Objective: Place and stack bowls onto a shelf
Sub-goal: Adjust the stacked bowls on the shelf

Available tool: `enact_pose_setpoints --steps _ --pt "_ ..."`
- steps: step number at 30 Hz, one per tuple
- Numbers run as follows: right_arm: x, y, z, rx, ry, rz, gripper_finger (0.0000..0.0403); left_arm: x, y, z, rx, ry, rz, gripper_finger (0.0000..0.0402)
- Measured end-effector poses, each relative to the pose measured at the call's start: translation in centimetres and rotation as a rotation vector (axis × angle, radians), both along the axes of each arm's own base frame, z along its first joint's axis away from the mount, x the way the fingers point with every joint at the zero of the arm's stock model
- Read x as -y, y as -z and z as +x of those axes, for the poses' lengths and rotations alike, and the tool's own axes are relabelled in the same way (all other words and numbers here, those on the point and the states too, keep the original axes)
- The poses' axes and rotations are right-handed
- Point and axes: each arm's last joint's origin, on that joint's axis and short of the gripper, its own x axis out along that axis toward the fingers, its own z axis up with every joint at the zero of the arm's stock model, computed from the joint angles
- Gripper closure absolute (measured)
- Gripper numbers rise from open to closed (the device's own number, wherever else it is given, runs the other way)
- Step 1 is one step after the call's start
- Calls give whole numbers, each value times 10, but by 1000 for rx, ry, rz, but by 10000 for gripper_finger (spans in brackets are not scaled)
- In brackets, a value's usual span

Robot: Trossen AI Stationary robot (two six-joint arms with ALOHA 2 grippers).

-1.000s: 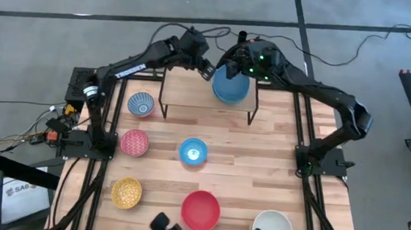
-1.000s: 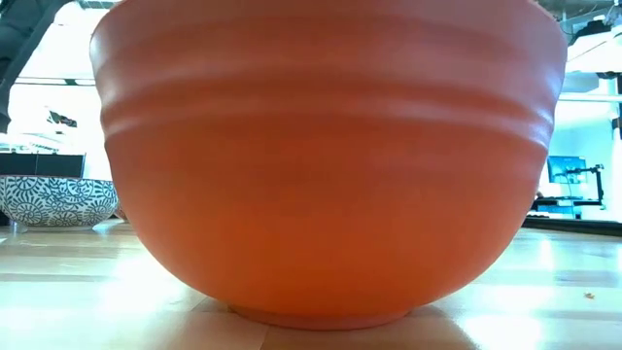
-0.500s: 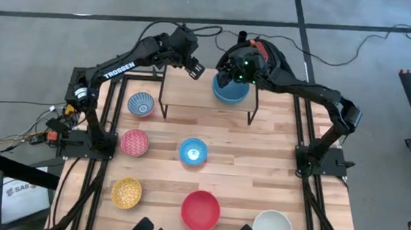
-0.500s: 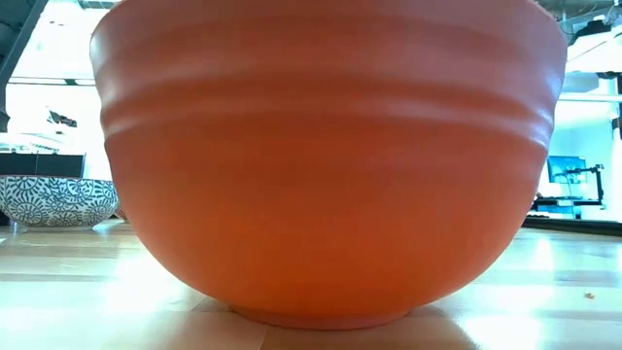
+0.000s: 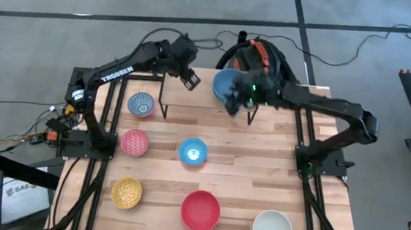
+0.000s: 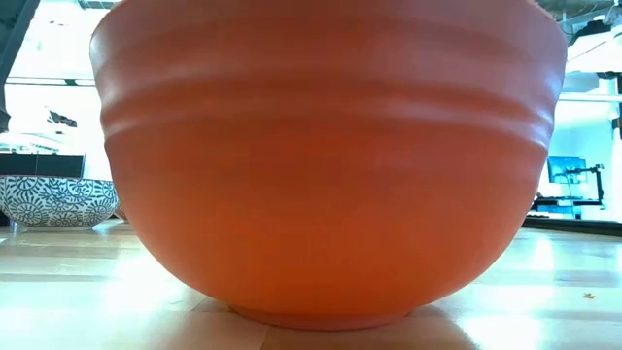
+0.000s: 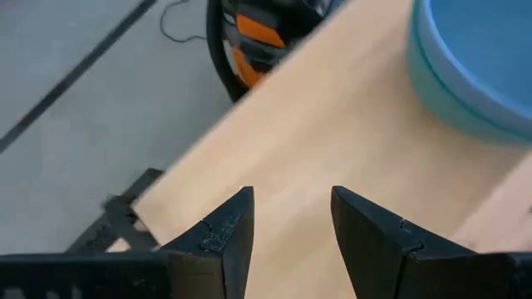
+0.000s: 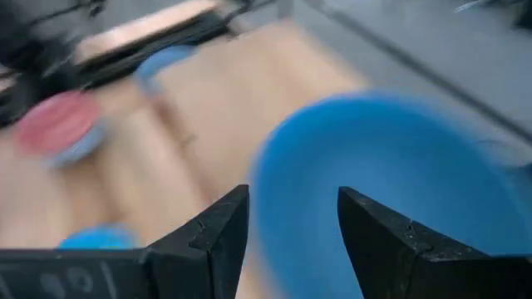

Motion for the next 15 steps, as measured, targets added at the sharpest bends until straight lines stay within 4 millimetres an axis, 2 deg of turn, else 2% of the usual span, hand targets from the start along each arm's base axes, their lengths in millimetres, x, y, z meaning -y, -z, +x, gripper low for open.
enact_pose_setpoints --steps 3,7,10,15 --pt "-32 13 -9 19 -64 43 194 14 18 0 3 22 -12 255" --pt "-59 30 -14 15 -66 -9 196 34 28 -10 87 50 15 255" --pt "-62 46 -9 -35 -19 -83 199 46 27 -18 184 66 50 255" --pt "-56 70 10 -89 -9 -98 200 64 22 -28 254 86 71 256"
